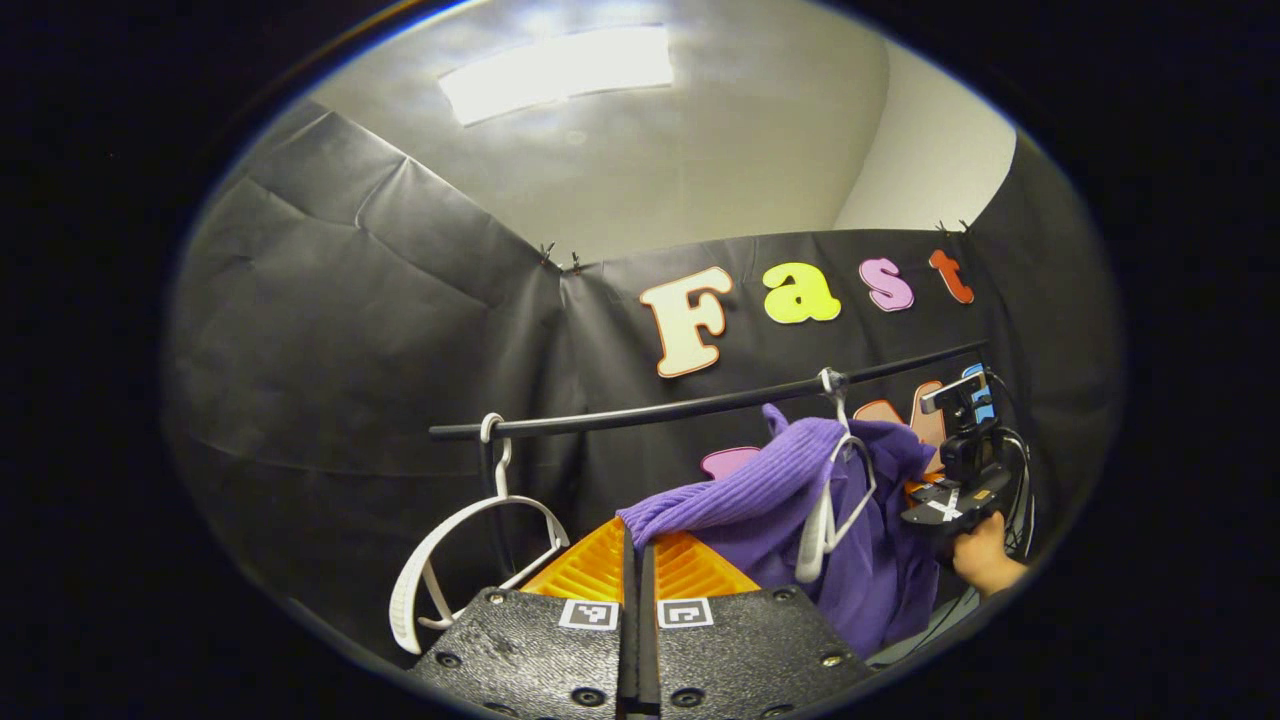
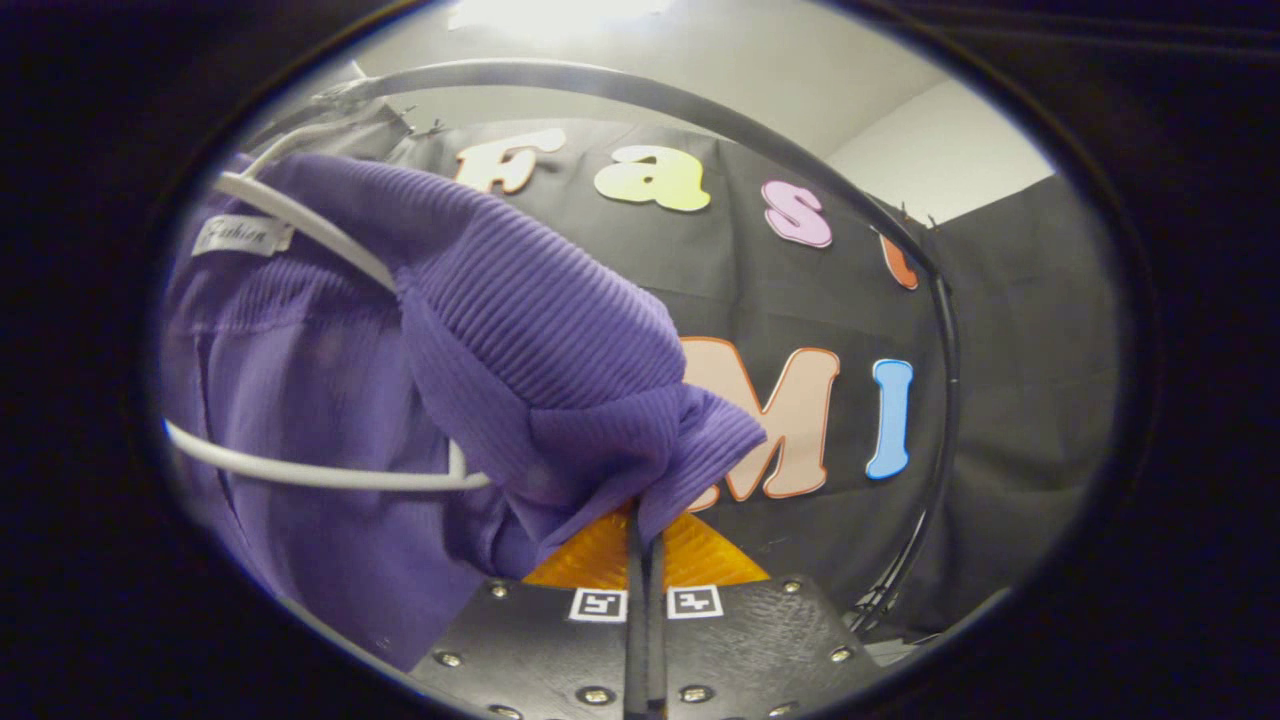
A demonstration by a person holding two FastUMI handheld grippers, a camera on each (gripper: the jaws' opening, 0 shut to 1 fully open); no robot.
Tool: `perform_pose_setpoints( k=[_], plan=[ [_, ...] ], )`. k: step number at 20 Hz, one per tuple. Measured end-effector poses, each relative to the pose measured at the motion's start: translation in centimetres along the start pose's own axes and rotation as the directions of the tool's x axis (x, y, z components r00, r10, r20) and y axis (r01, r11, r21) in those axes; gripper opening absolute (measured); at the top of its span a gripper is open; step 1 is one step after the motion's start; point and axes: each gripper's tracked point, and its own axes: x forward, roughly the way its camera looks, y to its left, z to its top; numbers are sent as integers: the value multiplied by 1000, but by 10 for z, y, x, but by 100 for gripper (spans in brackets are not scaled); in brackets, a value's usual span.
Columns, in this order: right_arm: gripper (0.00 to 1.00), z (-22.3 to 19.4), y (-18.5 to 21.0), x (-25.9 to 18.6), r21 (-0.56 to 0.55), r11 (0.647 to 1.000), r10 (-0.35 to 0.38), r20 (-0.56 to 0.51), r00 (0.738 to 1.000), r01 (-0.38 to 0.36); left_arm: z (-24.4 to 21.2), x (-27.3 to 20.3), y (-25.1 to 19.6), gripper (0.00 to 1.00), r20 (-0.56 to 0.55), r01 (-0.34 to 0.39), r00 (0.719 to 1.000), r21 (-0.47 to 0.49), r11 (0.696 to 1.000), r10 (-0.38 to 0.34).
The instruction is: Grasp the clothes on the hanger with both hands and then place them into the laundry hamper below.
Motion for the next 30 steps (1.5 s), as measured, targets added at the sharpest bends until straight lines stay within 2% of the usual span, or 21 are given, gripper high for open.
perform_pose_setpoints(
  k=[1, 6, 7, 8, 12, 16, 19, 21, 25, 30],
  plan=[
    [0, 3, -3, 6, 8, 1000, -10, 3, 1000, 10, 0, 6, -2, 0, 5, 1, 1000, -4, 1000, -1],
    [0, 19, -19, 30, 35, 998, -44, 35, 998, 43, -7, 29, -10, 0, 3, 4, 1000, -5, 1000, -4],
    [5, 19, -20, 36, 42, 998, -46, 32, 998, 45, -7, 34, -11, 0, 2, -3, 1000, -15, 1000, 3],
    [0, 20, -20, 42, 54, 998, -43, 26, 999, 41, -8, 38, -11, 0, -1, -4, 1000, -19, 1000, 4],
    [0, 22, -23, 70, 93, 995, -40, 14, 999, 39, -13, 52, -10, 0, -8, -19, 1000, -24, 1000, 18],
    [0, 0, -33, 97, 145, 988, -45, -47, 998, 51, -33, 65, -12, 0, -40, -26, 999, -34, 999, 24],
    [1, -29, -33, 96, 207, 977, -33, -65, 997, 46, -59, 62, -13, 0, -84, -22, 996, -49, 999, 18],
    [0, -45, -34, 87, 199, 979, -42, -63, 997, 53, -70, 60, -18, 0, -93, -20, 996, -63, 998, 14],
    [0, -84, -23, 68, 245, 969, 4, -140, 990, 30, -97, 50, -32, 0, -148, -7, 989, -89, 996, -6],
    [0, -101, -17, 23, 194, 981, 22, -160, 987, 10, -125, 31, -44, 0, -219, 3, 975, -128, 992, -31]
  ],
)
